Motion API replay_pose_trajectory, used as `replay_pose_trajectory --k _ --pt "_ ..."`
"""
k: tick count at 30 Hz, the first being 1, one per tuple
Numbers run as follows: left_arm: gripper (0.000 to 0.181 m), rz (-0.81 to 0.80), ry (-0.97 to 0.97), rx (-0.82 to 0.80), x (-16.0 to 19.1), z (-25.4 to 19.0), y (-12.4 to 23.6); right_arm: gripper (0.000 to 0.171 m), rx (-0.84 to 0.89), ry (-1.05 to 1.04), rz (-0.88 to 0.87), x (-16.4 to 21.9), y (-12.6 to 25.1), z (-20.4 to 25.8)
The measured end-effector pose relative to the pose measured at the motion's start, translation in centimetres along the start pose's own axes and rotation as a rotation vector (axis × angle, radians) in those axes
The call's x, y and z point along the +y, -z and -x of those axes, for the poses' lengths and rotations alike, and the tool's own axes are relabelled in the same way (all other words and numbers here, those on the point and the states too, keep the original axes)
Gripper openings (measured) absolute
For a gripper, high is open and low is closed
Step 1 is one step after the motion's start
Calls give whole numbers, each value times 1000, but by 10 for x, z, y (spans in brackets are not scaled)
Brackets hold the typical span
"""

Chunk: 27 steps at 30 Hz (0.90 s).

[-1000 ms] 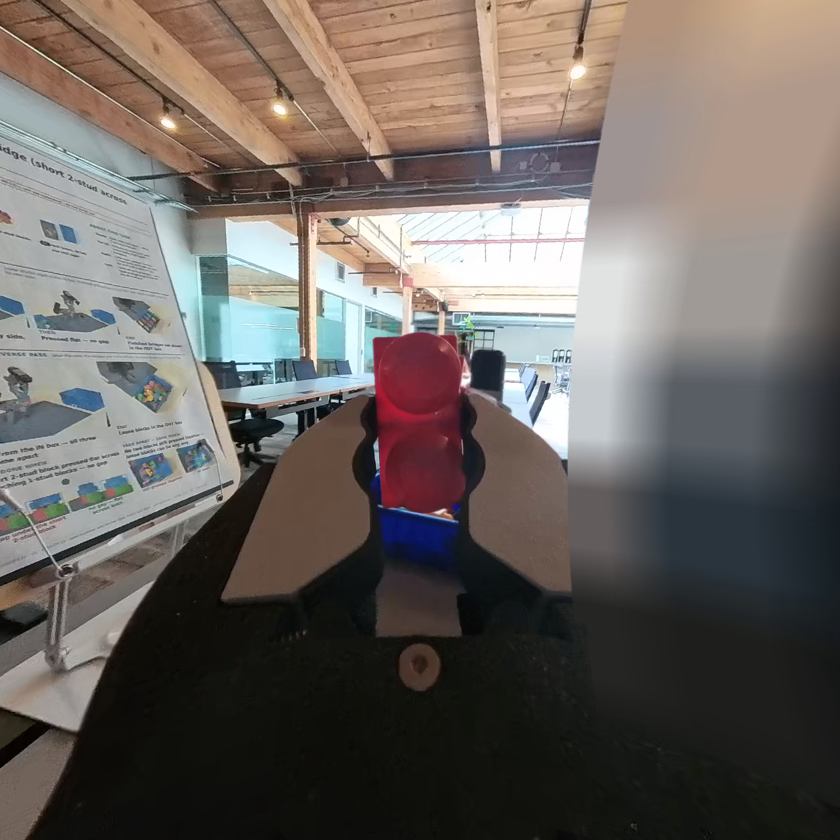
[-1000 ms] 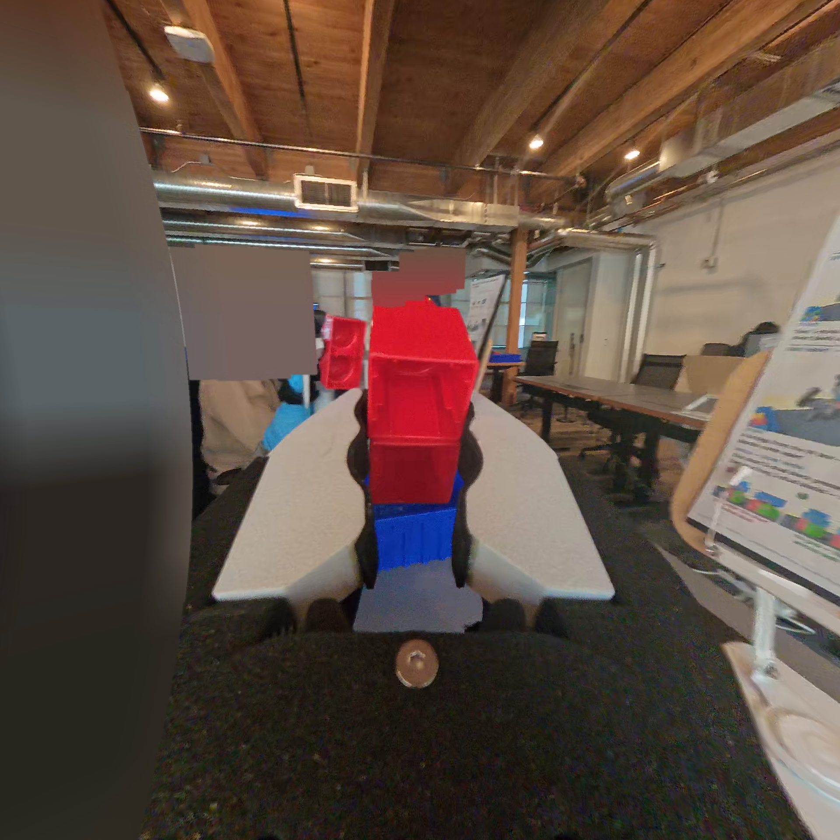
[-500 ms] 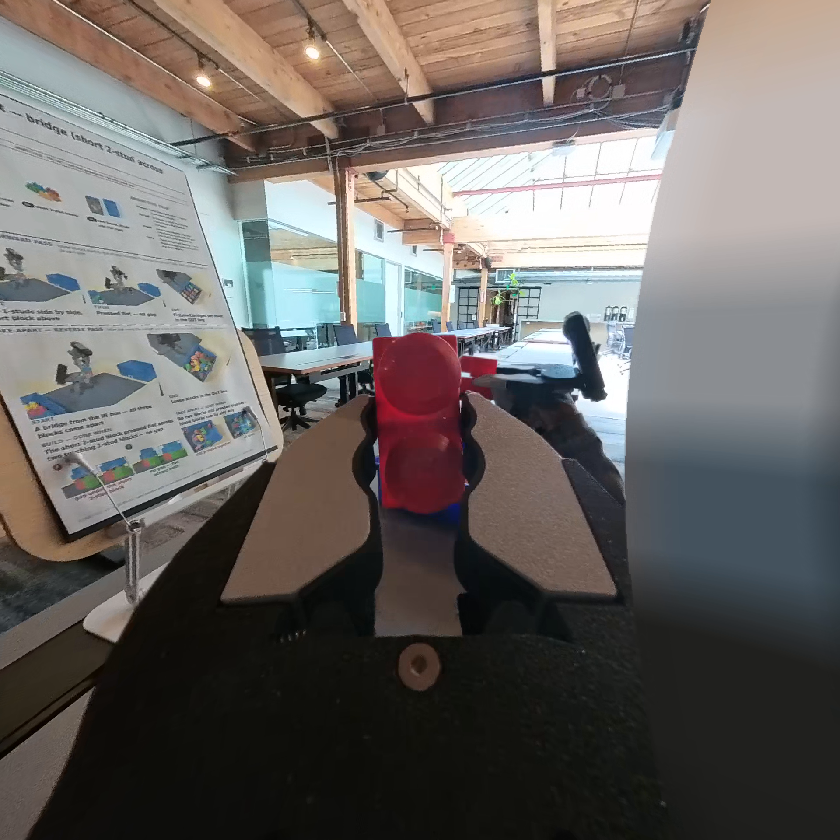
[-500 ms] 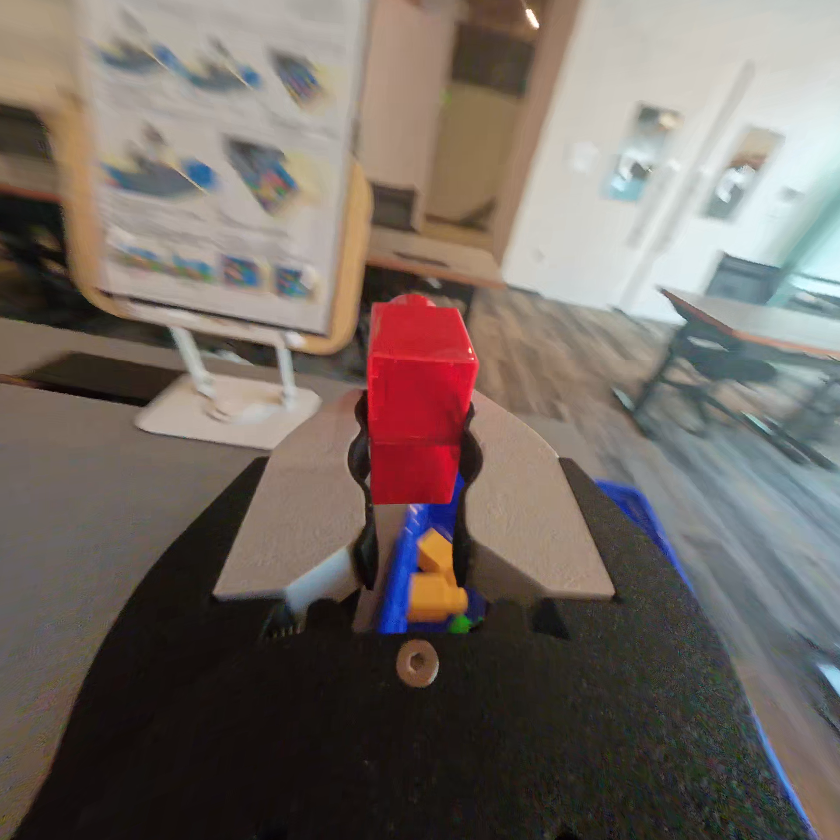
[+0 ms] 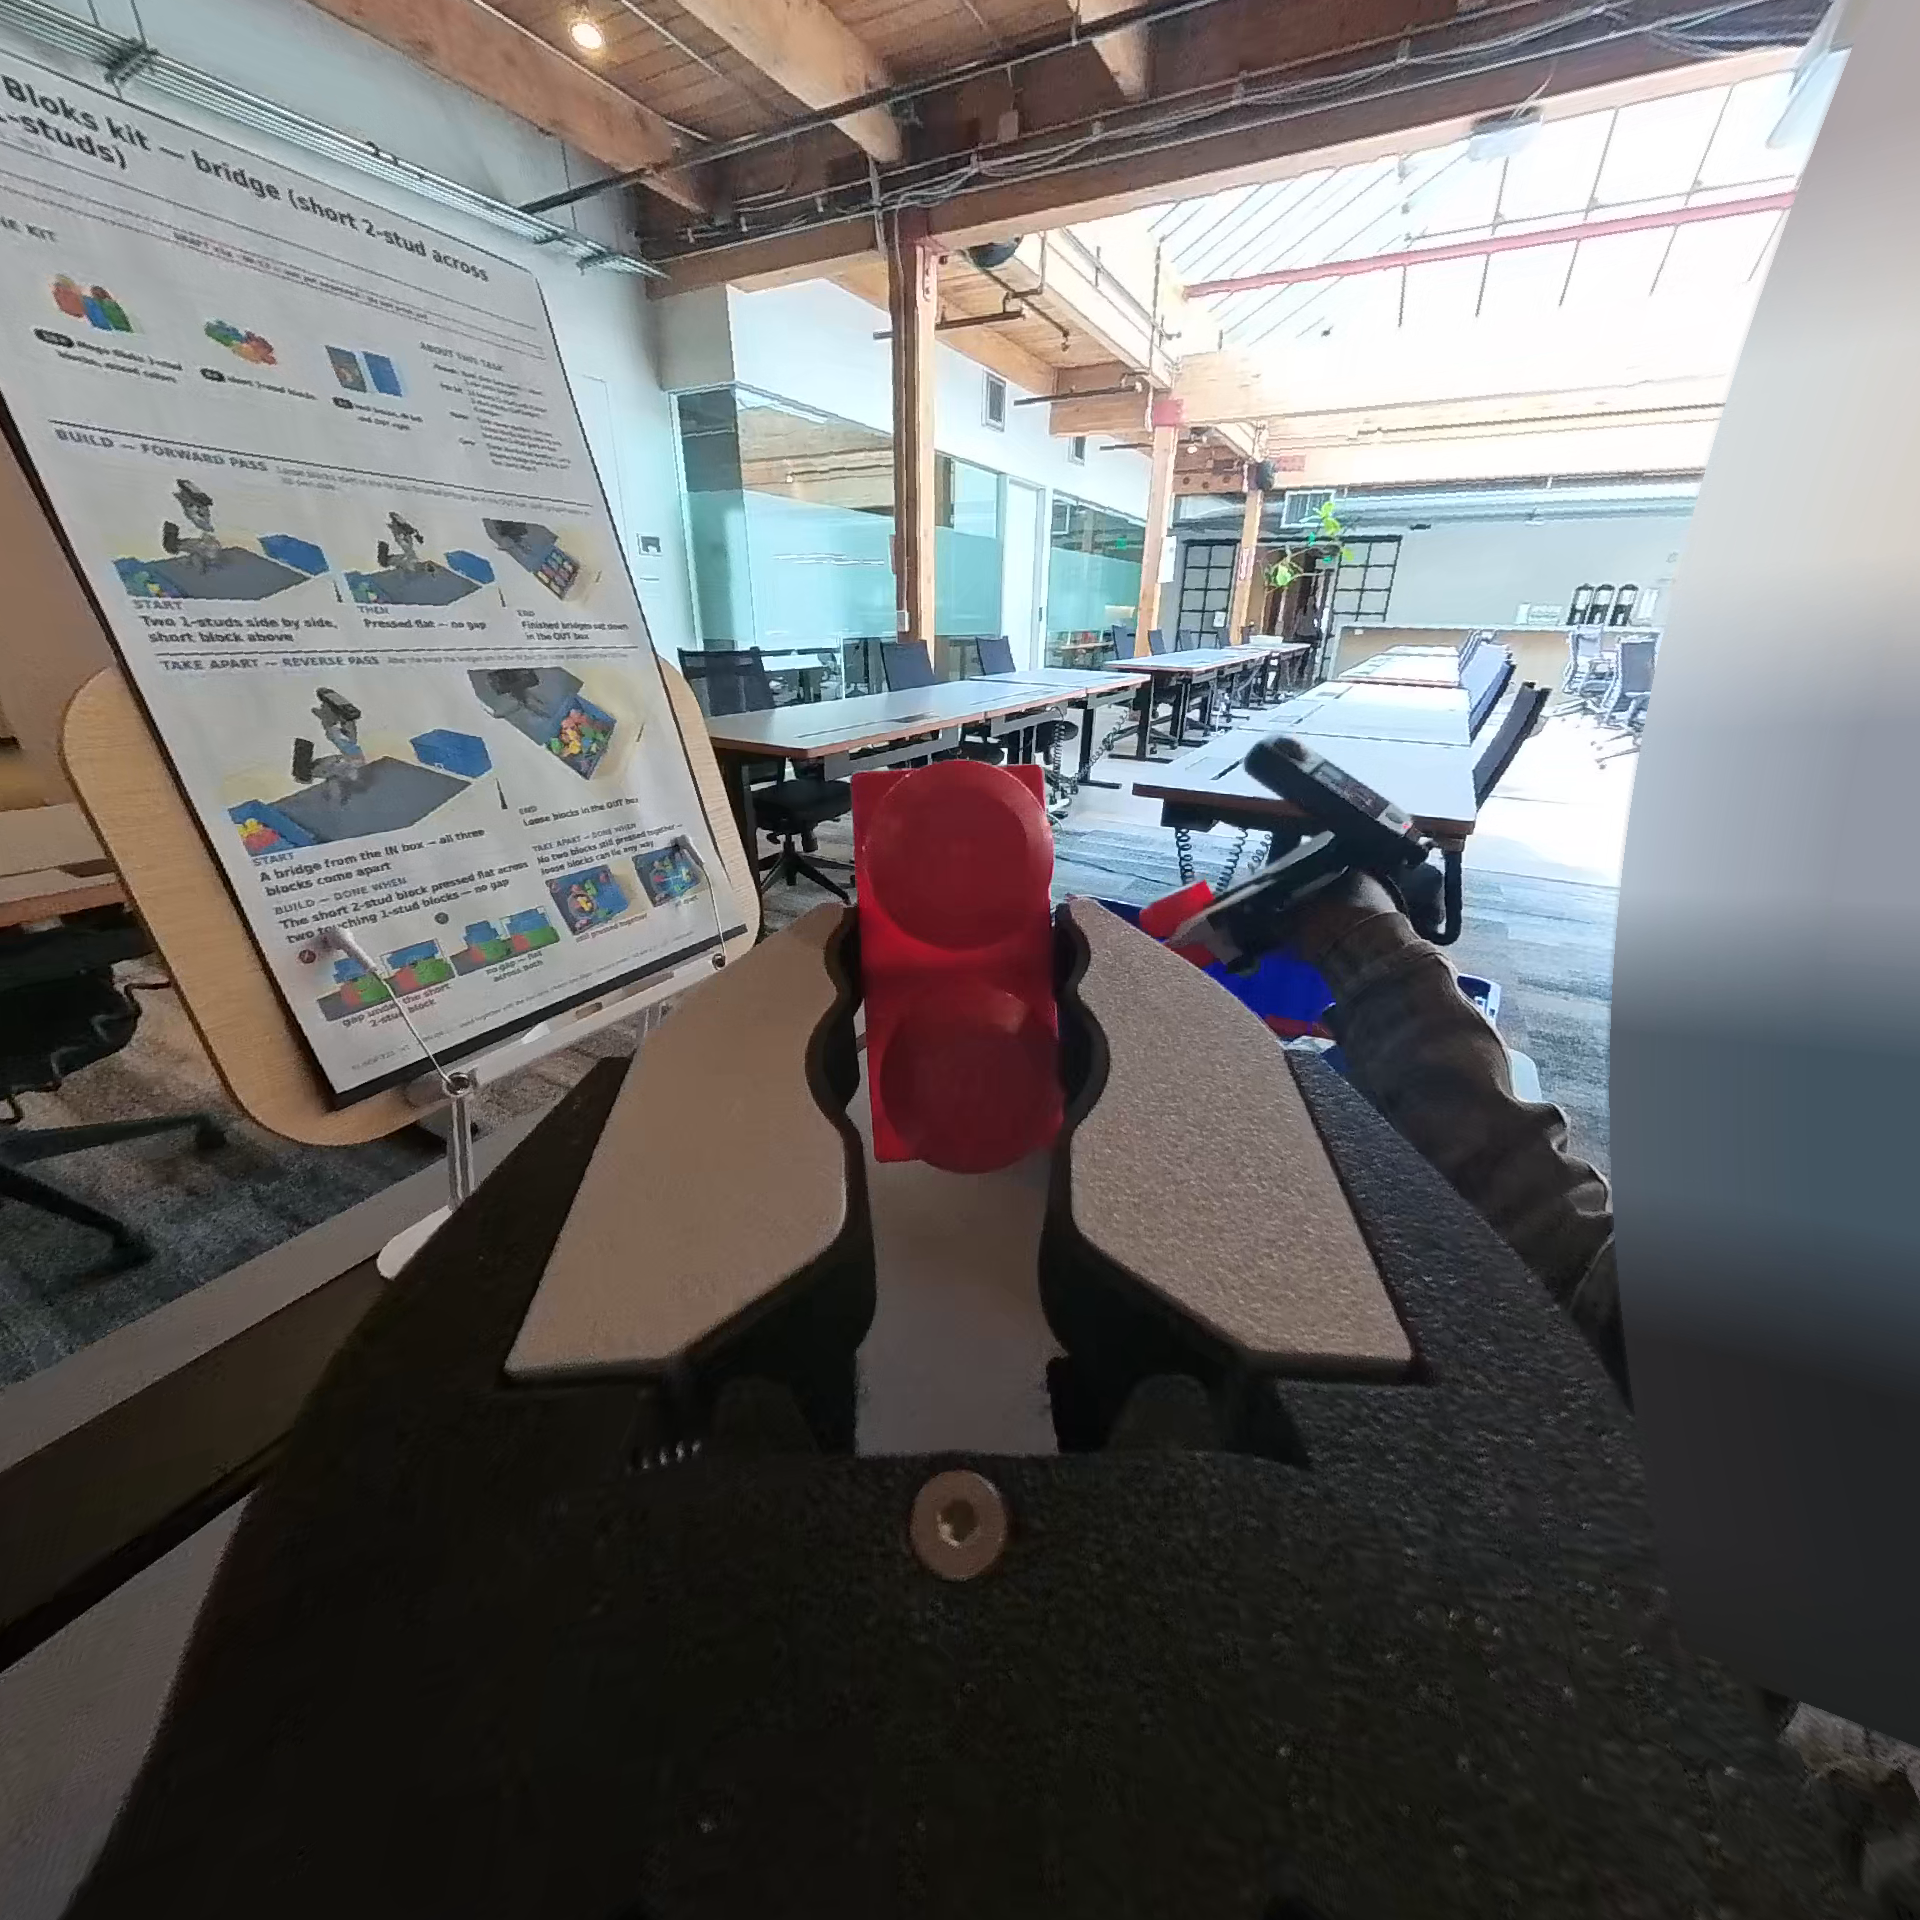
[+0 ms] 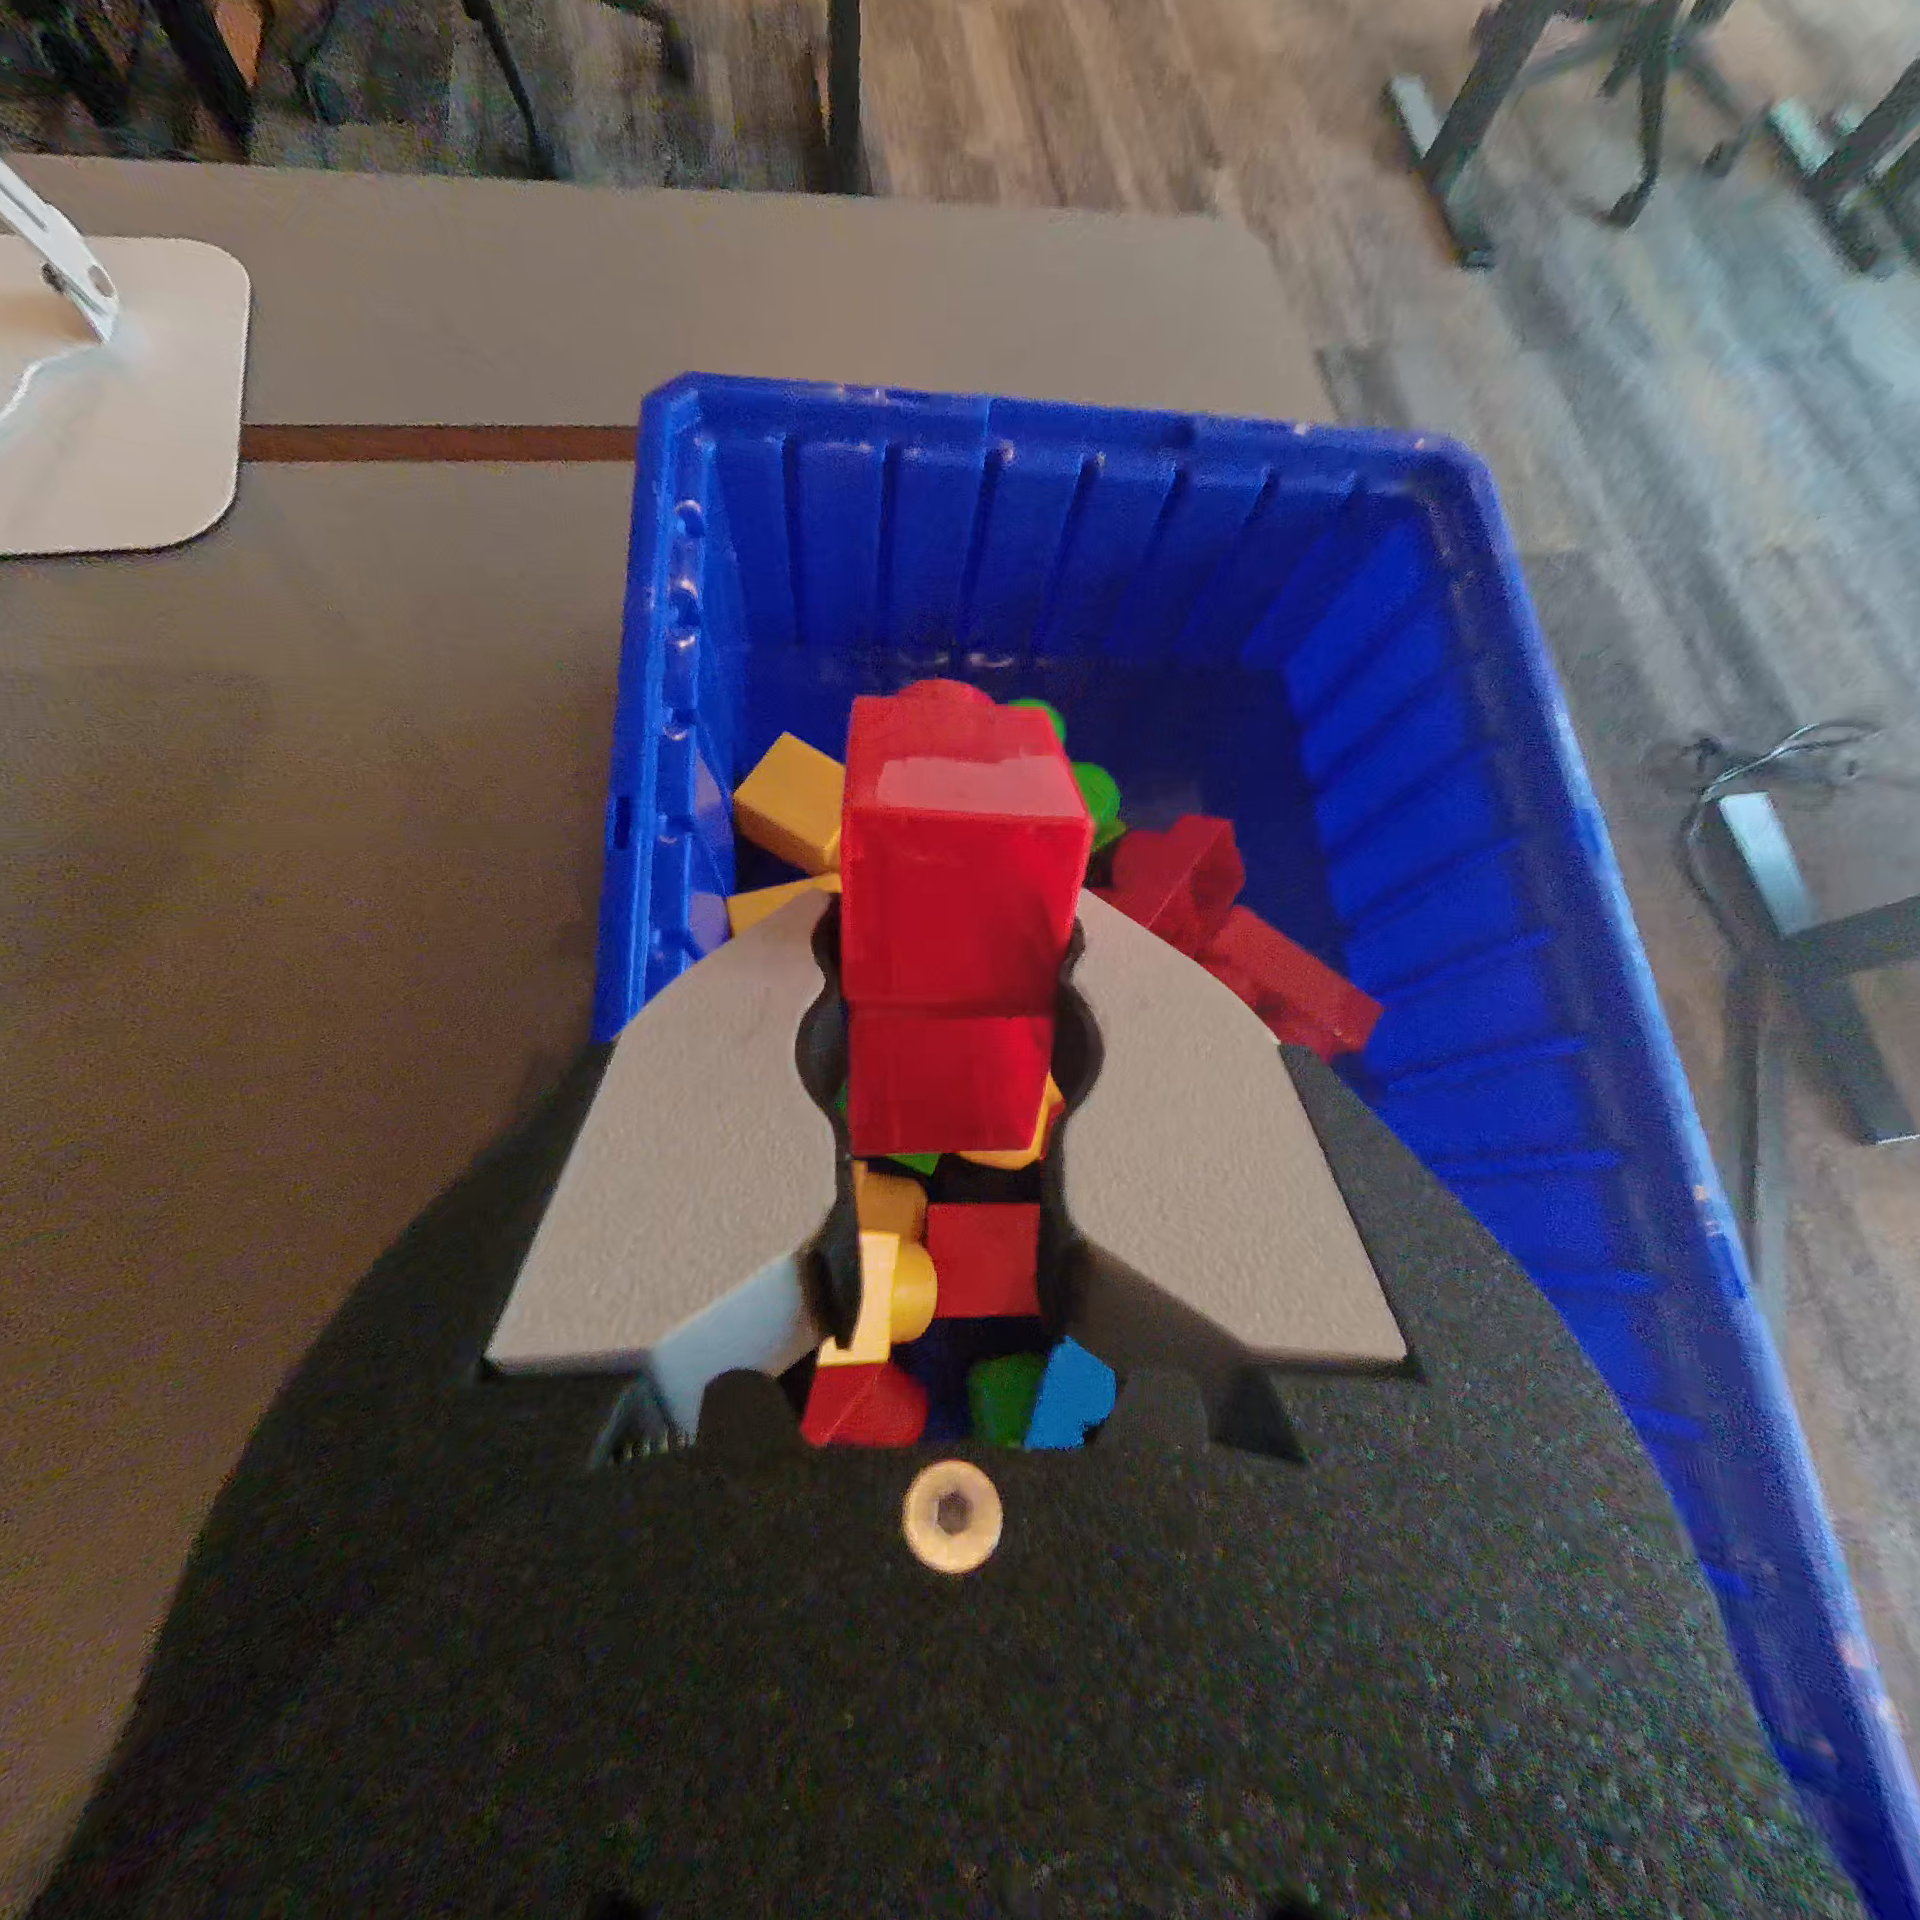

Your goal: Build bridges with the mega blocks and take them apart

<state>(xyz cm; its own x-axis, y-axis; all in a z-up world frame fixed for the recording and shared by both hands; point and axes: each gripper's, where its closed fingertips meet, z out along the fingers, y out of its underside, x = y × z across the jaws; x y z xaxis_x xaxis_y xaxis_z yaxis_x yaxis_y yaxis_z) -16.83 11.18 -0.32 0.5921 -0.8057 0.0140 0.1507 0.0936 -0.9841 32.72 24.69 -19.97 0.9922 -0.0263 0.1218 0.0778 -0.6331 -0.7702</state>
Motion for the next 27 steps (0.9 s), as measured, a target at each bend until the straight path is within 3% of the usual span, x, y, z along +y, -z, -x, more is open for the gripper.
replay_pose_trajectory --k 15,21,24,27 --pt "34 39 -13 -4 5 -2 -5 37 -112 -117 70 20 -4 1" --pt "34 60 -14 8 9 -4 -7 69 -140 -173 69 17 -2 3" --pt "34 78 -14 21 12 -5 -9 69 -208 -161 -19 -1 9 16" --pt "34 109 -16 36 17 -7 -11 66 -358 -100 -221 -40 38 48"
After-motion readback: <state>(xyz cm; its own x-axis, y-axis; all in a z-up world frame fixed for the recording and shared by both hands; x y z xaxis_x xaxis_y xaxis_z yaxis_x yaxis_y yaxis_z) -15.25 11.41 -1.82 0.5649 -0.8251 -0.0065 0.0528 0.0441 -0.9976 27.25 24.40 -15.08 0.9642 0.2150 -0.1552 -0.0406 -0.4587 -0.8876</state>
